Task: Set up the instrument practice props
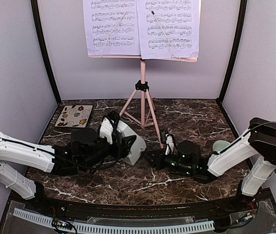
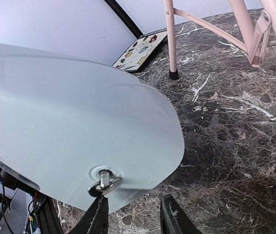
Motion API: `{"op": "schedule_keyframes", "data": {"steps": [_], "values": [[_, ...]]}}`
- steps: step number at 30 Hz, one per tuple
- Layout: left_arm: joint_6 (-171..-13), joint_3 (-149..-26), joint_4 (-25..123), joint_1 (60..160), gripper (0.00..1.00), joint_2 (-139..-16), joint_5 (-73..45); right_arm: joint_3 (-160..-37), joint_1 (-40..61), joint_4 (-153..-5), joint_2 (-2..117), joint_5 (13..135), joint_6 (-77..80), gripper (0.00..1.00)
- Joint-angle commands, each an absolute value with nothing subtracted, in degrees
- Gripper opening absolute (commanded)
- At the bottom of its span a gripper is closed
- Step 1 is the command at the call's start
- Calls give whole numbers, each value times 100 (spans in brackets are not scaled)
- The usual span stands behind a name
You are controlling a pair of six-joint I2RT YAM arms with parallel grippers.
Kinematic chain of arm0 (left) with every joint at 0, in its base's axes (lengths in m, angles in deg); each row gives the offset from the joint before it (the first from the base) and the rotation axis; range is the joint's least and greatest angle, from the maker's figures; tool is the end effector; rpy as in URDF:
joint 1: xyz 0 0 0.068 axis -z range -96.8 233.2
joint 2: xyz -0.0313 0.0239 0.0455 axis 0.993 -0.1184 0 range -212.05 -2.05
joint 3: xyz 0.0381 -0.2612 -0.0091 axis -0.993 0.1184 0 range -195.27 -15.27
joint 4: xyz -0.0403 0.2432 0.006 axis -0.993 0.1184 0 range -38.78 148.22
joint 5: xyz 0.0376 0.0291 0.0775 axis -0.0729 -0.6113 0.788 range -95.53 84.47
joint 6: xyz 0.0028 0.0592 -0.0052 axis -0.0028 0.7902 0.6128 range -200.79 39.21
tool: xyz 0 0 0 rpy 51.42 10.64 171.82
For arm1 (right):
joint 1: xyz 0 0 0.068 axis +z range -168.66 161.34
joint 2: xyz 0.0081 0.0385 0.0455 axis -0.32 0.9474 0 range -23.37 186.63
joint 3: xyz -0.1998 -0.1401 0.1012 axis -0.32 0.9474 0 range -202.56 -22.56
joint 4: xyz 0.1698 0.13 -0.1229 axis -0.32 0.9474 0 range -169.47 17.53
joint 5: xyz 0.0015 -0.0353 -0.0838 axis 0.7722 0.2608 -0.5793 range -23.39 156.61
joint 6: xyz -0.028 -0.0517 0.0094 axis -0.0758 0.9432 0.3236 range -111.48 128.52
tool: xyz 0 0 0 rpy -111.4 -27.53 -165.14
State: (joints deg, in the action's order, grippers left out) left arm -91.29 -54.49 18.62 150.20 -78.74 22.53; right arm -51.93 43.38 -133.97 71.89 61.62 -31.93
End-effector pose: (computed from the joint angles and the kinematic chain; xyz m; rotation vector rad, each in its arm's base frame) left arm 0.1329 -0.2604 0.2604 0.4448 1.6234 -0.6234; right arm 0.1472 0.2693 0.1596 -0.2949 1.9142 1.1828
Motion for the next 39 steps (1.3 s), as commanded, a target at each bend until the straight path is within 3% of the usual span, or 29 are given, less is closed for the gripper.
{"op": "schedule_keyframes", "data": {"steps": [1, 9, 17, 21, 26, 33, 39], "values": [[-8971, -5508, 1073, 15054, 30, -7531, 2371, -5369, 4560, -13778, 7057, 5994, -2933, 36], [-8894, -5490, 1029, 15074, 28, -7530, 2412, -5474, 4822, -13428, 6890, 5384, -2661, 44], [-8817, -5502, 928, 15140, 26, -7544, 2377, -5842, 4847, -12602, 6959, 4632, -2709, 28], [-8788, -5493, 919, 15148, 25, -7531, 2364, -5790, 4840, -12572, 6881, 4541, -2699, 11], [-8739, -5422, 770, 15148, 23, -7500, 2369, -5667, 4841, -12909, 6868, 4865, -2703, 1], [-8489, -5272, 471, 15142, 21, -7414, 2191, -5569, 4726, -13081, 6831, 5125, -3148, 0], [-7900, -4975, -73, 15149, 19, -7289, 1447, -5066, 4100, -14114, 6503, 5765, -4423, 0]]}}
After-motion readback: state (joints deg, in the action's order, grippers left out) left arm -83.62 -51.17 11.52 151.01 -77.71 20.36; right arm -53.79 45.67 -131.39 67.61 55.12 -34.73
